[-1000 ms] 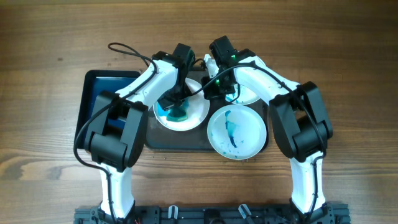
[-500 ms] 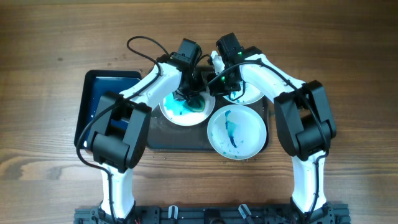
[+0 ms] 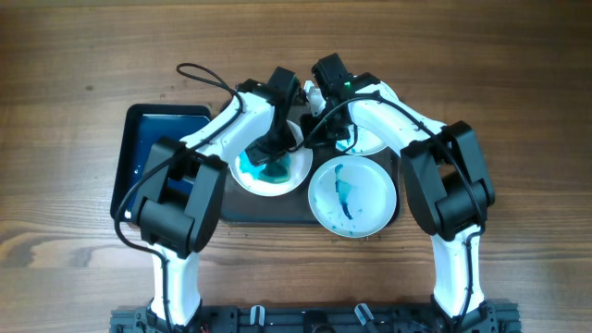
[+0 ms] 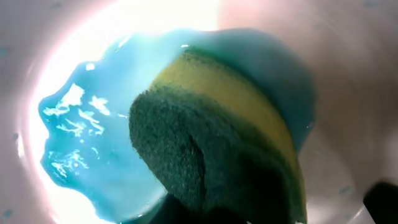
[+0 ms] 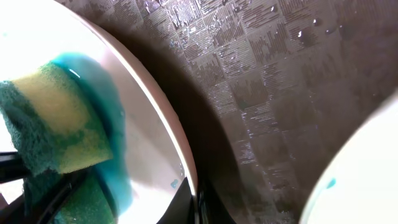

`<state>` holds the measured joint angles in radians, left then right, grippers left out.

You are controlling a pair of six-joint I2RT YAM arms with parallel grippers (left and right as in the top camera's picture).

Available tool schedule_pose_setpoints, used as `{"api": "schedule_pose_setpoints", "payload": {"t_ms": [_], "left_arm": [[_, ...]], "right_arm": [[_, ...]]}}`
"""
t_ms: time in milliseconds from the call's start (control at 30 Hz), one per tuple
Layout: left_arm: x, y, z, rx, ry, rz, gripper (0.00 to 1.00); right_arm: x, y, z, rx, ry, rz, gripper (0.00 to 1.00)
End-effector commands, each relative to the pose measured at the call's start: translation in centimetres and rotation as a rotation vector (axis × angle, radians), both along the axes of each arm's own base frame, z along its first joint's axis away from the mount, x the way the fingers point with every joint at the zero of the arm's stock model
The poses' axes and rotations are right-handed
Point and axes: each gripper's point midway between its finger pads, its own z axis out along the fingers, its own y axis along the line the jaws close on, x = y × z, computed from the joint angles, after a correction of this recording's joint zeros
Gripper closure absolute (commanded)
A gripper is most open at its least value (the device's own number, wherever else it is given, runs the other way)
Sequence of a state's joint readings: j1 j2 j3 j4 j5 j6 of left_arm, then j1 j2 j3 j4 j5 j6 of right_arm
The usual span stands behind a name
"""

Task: Clean dirty plates on tray and stack at the side
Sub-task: 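Scrub the left plate with the sponge while right gripper holds it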

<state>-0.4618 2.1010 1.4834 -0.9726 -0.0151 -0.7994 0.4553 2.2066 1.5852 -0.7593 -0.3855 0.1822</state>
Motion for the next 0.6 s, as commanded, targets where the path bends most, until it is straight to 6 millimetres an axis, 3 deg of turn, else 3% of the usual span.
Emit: {"api": "schedule_pose_setpoints", "payload": {"t_ms": [0, 67, 233, 333, 567], "left_arm": [[-3.3, 0.6, -2.2, 0.110, 0.087, 0.052, 0.96], [-3.6, 0.7, -2.1, 0.141, 0.082, 0.068, 0.96], [-3.3, 4.0, -1.3, 0.320, 0.031, 0.104, 0.96], [-3.0, 4.9, -1.0, 0.374, 0.004, 0.125, 0.96], [-0.8, 6.7, -0.3, 0.468, -0.114, 0.138, 0.96]], "right_arm": [[0.3, -0.9, -1.2, -0.031, 0.007, -0.020, 0.96], [0.3, -1.0, -1.3, -0.034, 0.007, -0.021, 0.96], [0.3, -1.0, -1.3, -0.033, 0.007, -0.020, 0.96], [0.3, -1.0, -1.3, -0.033, 0.007, -0.021, 0.96], [0.3, -1.0, -1.3, -0.034, 0.007, -0.021, 0.96]]}}
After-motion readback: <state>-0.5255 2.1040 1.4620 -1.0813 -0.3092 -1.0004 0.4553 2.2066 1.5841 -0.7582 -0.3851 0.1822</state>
